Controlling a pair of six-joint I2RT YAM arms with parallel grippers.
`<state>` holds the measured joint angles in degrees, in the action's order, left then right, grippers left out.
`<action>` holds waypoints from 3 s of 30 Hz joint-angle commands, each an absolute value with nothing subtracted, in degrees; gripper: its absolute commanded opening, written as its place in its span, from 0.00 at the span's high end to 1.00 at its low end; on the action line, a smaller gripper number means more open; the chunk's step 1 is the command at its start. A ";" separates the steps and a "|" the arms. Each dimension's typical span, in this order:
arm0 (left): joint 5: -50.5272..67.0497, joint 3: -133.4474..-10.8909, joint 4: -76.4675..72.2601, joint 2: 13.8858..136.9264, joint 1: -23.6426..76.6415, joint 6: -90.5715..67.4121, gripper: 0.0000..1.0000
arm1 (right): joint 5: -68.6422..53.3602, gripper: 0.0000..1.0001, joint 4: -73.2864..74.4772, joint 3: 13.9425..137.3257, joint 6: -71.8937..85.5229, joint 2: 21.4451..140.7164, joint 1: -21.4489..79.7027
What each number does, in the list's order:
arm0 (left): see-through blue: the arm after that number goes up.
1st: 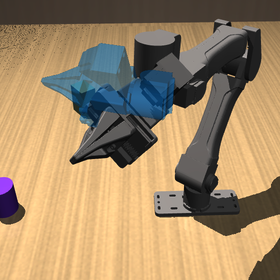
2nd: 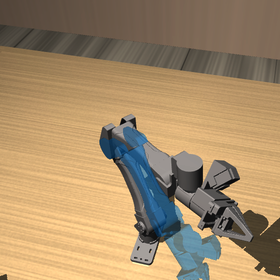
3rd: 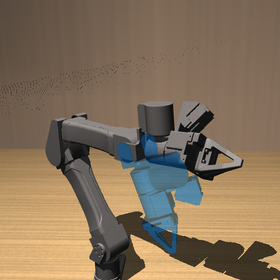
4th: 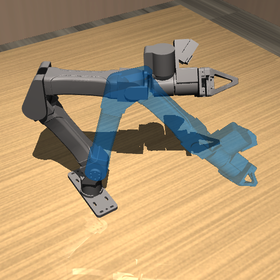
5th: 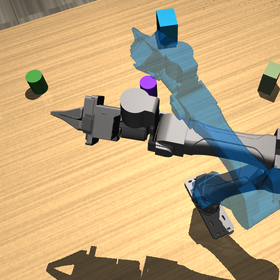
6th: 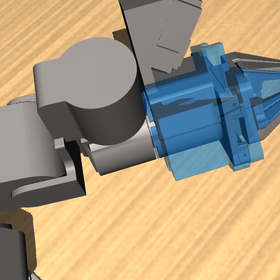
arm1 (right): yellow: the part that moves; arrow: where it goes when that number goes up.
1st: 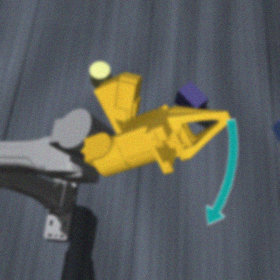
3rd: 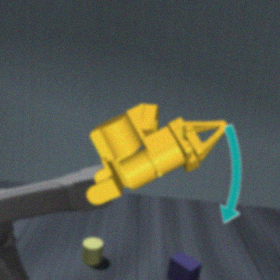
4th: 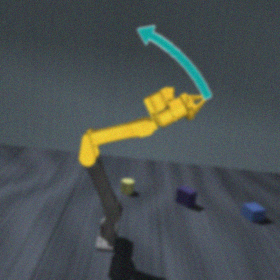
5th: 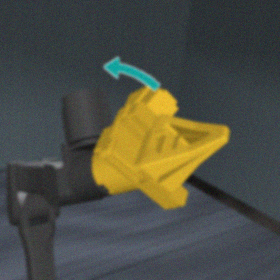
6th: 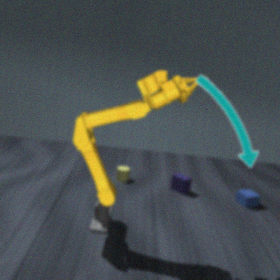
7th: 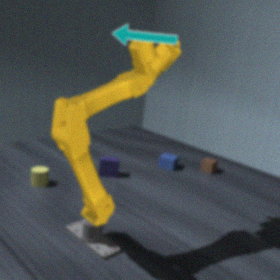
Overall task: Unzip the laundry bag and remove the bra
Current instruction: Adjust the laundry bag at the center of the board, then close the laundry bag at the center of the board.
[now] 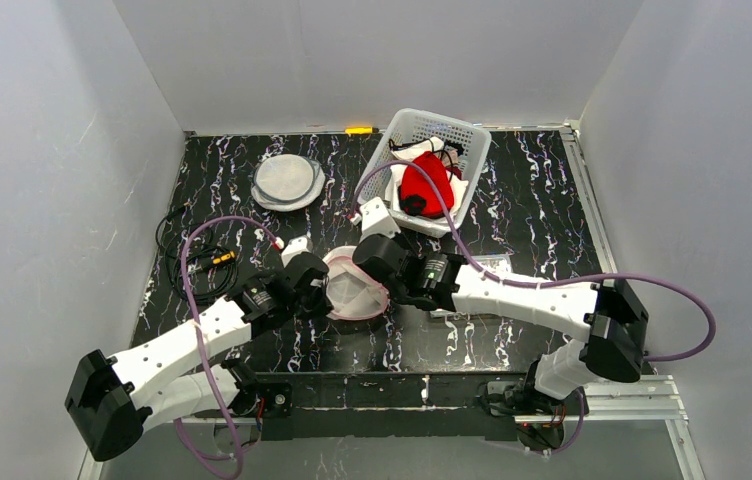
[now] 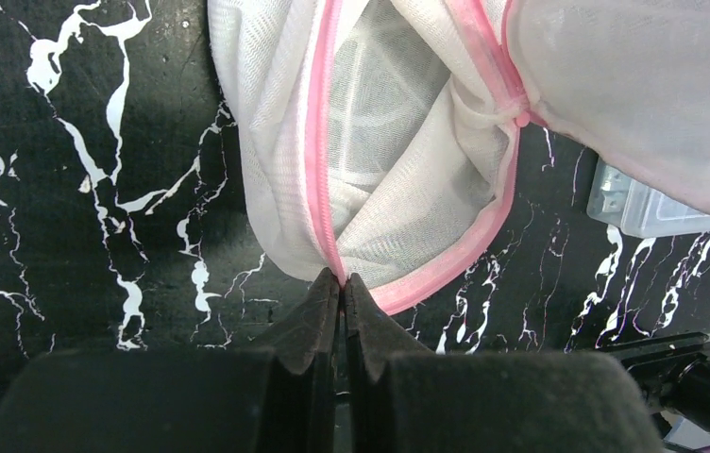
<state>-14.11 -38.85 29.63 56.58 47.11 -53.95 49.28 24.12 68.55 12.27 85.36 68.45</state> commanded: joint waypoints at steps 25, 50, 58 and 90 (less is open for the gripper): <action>-15.76 -30.80 27.87 49.10 47.32 -56.01 1.00 | 22.12 0.86 9.07 73.74 27.05 96.73 69.15; -18.72 -29.61 37.00 39.50 47.22 -56.99 0.87 | 19.98 0.32 10.22 67.76 28.29 87.57 68.51; -23.83 -31.46 42.19 33.34 47.20 -53.56 0.44 | 21.49 0.22 8.09 57.07 24.85 77.78 65.94; -19.95 -14.28 12.49 46.00 40.83 -57.49 0.67 | 10.92 0.18 -11.26 35.70 32.99 67.52 60.56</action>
